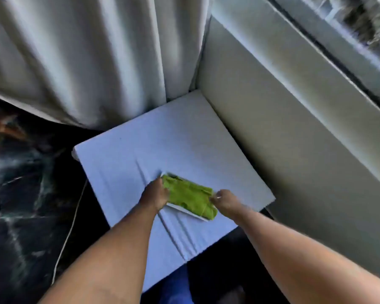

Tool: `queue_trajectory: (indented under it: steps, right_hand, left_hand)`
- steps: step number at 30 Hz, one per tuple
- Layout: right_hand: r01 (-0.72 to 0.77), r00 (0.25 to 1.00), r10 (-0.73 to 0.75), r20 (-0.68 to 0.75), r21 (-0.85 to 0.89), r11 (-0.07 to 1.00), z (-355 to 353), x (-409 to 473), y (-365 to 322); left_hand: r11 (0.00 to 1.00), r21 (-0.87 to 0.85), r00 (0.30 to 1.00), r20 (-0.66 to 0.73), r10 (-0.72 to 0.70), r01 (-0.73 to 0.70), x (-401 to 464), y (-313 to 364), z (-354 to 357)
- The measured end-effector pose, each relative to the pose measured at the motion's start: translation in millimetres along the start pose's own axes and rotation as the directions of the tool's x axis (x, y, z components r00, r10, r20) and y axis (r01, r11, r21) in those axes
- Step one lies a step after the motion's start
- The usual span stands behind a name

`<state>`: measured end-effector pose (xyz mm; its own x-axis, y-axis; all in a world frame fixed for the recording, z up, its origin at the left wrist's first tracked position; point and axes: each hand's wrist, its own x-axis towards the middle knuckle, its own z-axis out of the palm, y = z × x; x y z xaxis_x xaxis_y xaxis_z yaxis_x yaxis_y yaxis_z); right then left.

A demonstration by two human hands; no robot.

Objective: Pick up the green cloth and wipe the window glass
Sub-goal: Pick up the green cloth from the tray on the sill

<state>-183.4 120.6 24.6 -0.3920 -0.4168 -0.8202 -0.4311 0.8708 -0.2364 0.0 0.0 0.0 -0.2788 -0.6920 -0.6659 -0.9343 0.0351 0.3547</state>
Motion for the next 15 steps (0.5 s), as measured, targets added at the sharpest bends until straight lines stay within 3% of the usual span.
queue_trajectory:
  steps: [3,6,10,12,15]
  right_hand:
    - [-0.082,0.996,0.08,0.048,0.036,0.996,42,46,-9]
    - [-0.234,0.97,0.242,-0.025,0.182,0.955,68,66,-18]
    - [-0.332,0.909,0.4,-0.113,0.381,0.863,92,76,-25]
    - [-0.329,0.911,0.399,-0.106,0.398,0.856,97,79,-23]
    - [-0.297,0.949,0.314,-0.029,0.253,0.921,92,89,-15]
  left_hand:
    - [0.996,-0.032,0.997,0.02,-0.081,0.081,46,-17,20]
    - [0.991,-0.001,0.99,0.027,-0.135,0.135,63,-25,37]
    - [0.99,0.135,0.958,-0.288,0.003,0.038,52,-21,64]
    - [0.983,0.169,0.939,-0.344,-0.006,0.068,47,-16,72]
    - [0.979,0.104,0.951,-0.277,-0.138,0.173,50,-10,76]
